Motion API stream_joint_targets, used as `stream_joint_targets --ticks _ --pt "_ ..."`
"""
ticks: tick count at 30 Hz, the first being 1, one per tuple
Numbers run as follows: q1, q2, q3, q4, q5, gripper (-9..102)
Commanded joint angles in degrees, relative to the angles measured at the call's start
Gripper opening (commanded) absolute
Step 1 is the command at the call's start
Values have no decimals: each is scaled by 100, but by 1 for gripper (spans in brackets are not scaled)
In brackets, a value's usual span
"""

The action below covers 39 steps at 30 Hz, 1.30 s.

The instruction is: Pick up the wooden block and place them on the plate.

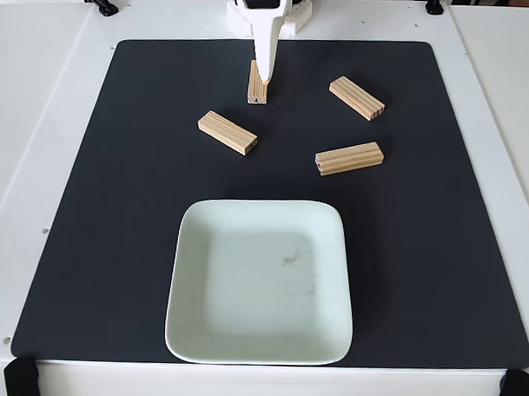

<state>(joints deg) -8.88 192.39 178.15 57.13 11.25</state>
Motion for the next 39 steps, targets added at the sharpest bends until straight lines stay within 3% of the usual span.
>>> stream_joint_targets --ticks 1,39 --pt "-26 35 -114 -53 -44 0" --pt "-571 -26 -571 26 -9 0"
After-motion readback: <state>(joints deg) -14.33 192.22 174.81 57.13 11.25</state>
